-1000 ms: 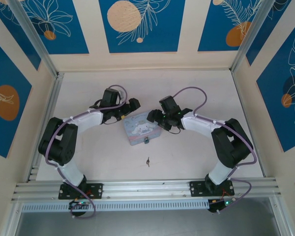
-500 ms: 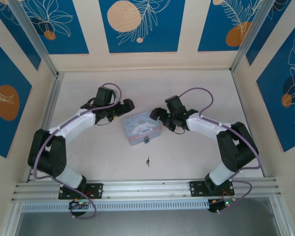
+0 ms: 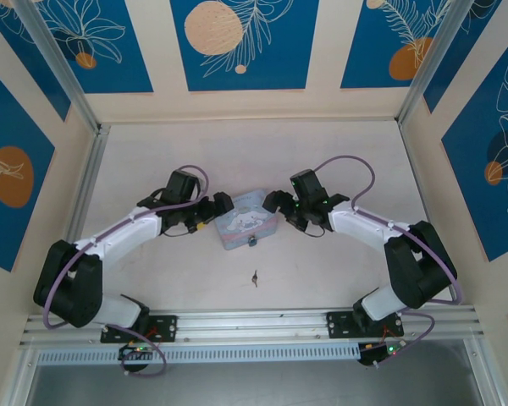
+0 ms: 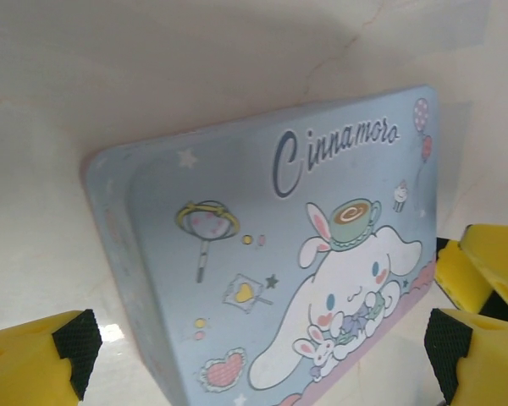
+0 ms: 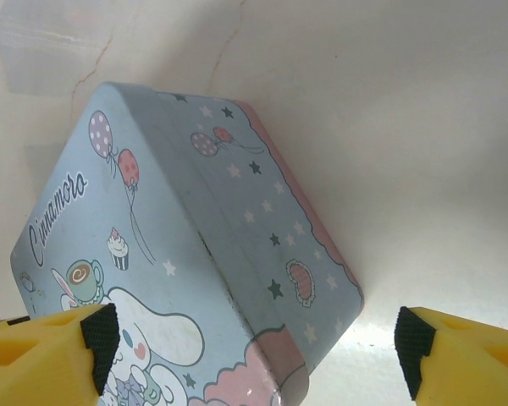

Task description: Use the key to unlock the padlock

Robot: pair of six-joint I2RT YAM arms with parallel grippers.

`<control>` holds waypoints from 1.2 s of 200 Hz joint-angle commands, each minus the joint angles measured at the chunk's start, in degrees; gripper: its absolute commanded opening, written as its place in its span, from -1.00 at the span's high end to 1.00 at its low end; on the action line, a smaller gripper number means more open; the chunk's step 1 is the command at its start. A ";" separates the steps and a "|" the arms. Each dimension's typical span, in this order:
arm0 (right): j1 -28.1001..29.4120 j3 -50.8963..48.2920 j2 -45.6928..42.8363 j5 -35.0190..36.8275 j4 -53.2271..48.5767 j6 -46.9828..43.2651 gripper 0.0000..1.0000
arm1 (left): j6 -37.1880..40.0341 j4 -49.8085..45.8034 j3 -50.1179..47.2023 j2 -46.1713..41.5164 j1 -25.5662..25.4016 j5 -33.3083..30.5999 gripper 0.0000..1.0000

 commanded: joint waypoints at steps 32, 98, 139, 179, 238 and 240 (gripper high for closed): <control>1.73 0.00 0.03 -2.07 1.58 2.32 -0.60 | -2.78 5.43 4.05 5.64 -1.52 2.14 -0.98; 2.89 3.47 4.29 -2.63 4.96 6.18 -0.47 | -2.12 8.86 12.33 15.53 -1.53 0.73 -0.99; 2.22 4.23 3.94 0.61 2.90 5.02 -0.59 | -0.58 6.98 14.19 16.22 -1.29 -1.73 -0.99; 2.06 -0.82 -6.15 6.75 -2.31 3.15 -0.69 | 2.12 3.32 9.36 9.33 1.41 -7.21 -0.98; 9.47 -6.02 -15.74 7.29 -15.46 0.49 -0.54 | 2.85 -0.65 -2.35 -3.99 3.91 -9.40 -0.99; 9.93 -6.14 -15.74 7.28 -15.68 0.55 -0.53 | 2.78 -0.58 -2.65 -4.23 3.84 -9.18 -0.98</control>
